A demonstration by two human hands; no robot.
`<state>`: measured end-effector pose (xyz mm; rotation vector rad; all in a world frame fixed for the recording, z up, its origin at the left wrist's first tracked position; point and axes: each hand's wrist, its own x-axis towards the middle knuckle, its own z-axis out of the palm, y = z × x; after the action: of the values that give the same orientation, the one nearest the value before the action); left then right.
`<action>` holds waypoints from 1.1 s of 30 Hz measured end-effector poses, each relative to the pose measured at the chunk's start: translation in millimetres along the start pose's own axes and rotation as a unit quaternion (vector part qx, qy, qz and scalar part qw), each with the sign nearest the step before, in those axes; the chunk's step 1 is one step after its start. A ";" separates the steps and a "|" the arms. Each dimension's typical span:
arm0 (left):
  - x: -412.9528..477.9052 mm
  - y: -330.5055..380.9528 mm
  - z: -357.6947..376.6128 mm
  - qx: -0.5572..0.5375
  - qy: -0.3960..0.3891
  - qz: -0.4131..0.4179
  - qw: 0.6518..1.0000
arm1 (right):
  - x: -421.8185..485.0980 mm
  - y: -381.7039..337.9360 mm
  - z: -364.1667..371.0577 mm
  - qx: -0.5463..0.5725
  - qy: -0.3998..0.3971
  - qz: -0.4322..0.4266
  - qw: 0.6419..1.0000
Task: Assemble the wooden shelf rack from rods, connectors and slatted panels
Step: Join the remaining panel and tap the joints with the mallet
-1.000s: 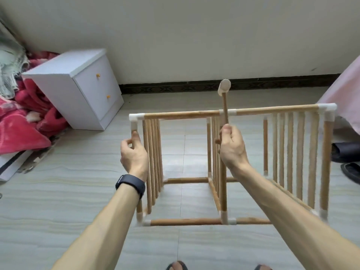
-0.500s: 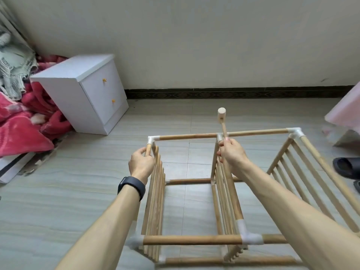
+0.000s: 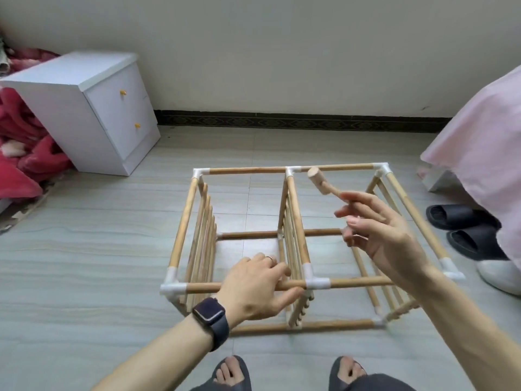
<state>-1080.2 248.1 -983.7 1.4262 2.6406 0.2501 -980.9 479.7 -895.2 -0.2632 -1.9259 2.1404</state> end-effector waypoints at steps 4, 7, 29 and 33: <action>16.4 2.1 1.9 0.101 -0.052 -0.056 0.992 | -16.3 -13.2 2.1 -0.242 0.111 -0.110 0.958; 29.3 -4.1 -0.1 0.116 -0.043 -0.108 0.986 | -15.9 -13.2 6.2 -0.328 0.160 -0.175 0.914; 15.9 -8.5 18.5 0.147 0.184 -0.050 0.971 | 23.3 41.8 75.3 0.051 0.168 -0.141 0.974; -12.5 -19.7 21.9 0.123 0.142 -0.042 0.981 | 21.4 37.9 77.3 0.056 0.185 -0.137 0.972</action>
<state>-1085.3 228.9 -1008.7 1.4354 3.0496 0.1288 -1026.8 409.3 -923.7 -0.3260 -1.5286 1.8583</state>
